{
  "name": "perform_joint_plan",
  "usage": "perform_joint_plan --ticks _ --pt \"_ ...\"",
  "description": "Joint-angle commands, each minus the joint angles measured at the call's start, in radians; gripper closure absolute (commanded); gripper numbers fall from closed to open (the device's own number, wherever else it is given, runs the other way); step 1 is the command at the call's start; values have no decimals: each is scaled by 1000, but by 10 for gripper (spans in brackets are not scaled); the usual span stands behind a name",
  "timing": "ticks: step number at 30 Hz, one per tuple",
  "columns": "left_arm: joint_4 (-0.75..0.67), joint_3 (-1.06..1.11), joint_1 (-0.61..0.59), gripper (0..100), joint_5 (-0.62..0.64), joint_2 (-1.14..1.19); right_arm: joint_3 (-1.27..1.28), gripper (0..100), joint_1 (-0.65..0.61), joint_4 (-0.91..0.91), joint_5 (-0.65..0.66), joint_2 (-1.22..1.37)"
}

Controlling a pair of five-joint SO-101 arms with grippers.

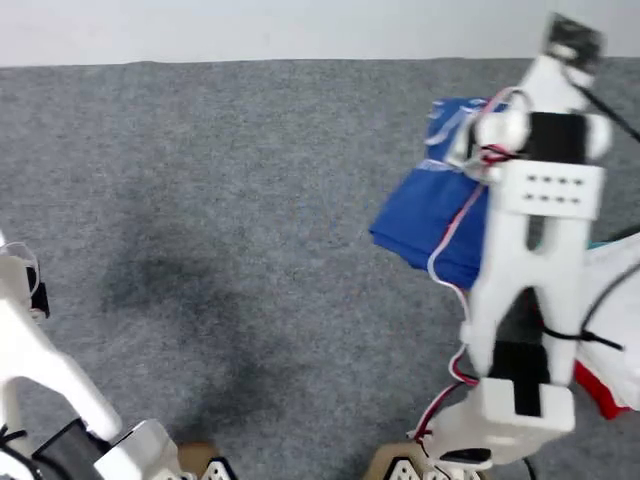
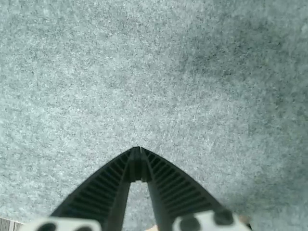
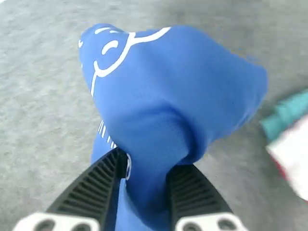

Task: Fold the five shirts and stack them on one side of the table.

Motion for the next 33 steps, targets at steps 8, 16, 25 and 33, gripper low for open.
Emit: perform_joint_plan --ticks 8,16,25,33 --pt "3 -5 -3 996 -9 -31 -58 991 349 30 161 -82" --pt "3 -5 -2 996 -9 -32 -58 991 527 56 230 -84" --pt "11 -5 -2 996 -9 -34 -52 991 694 50 302 -71" --pt "11 -5 -2 996 -9 -34 -52 991 751 24 318 67"
